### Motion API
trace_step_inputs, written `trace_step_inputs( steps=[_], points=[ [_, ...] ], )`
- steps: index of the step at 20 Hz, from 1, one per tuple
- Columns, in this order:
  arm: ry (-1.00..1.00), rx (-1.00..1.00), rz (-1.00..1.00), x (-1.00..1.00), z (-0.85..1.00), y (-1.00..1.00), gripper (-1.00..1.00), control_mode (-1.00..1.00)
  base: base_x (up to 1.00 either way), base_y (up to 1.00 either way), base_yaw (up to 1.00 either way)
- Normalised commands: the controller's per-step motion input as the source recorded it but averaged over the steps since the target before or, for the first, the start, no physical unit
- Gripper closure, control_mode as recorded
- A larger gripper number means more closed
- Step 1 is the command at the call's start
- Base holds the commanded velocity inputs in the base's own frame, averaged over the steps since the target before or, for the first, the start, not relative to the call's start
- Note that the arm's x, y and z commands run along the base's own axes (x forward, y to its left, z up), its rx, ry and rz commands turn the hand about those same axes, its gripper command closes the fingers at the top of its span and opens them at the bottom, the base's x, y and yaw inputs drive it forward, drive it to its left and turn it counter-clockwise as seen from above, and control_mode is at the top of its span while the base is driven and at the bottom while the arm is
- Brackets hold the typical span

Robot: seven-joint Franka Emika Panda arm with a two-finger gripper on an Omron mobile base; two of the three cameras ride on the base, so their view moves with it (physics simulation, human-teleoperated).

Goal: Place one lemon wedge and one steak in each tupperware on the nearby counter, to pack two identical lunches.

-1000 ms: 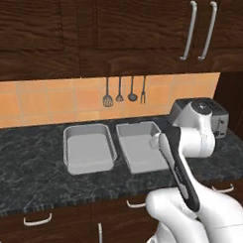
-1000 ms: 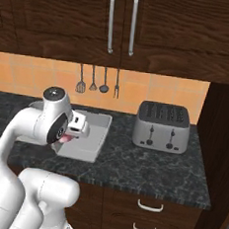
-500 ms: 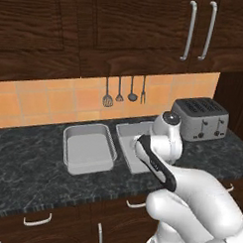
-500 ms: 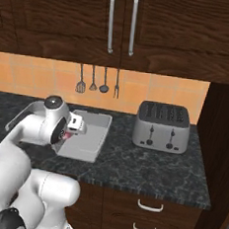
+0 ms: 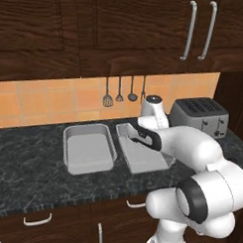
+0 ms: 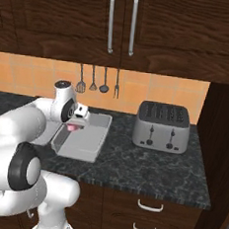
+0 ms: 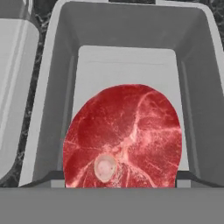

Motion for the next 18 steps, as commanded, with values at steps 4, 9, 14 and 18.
trace_step_inputs(
  steps=[4,9,14,18],
  points=[
    [0.00,0.06,0.00,0.17,-0.66,-0.04,1.00,-1.00,0.00,0.00,0.00],
    [-0.01,0.07,0.00,0.49,-0.60,0.00,1.00,-1.00,0.00,0.00,0.00],
    [-0.03,0.01,0.00,0.28,-0.16,0.00,1.00,-1.00,0.00,0.00,0.00],
    [0.00,0.00,0.00,0.11,0.00,0.00,1.00,-1.00,0.00,0.00,0.00]
  ],
)
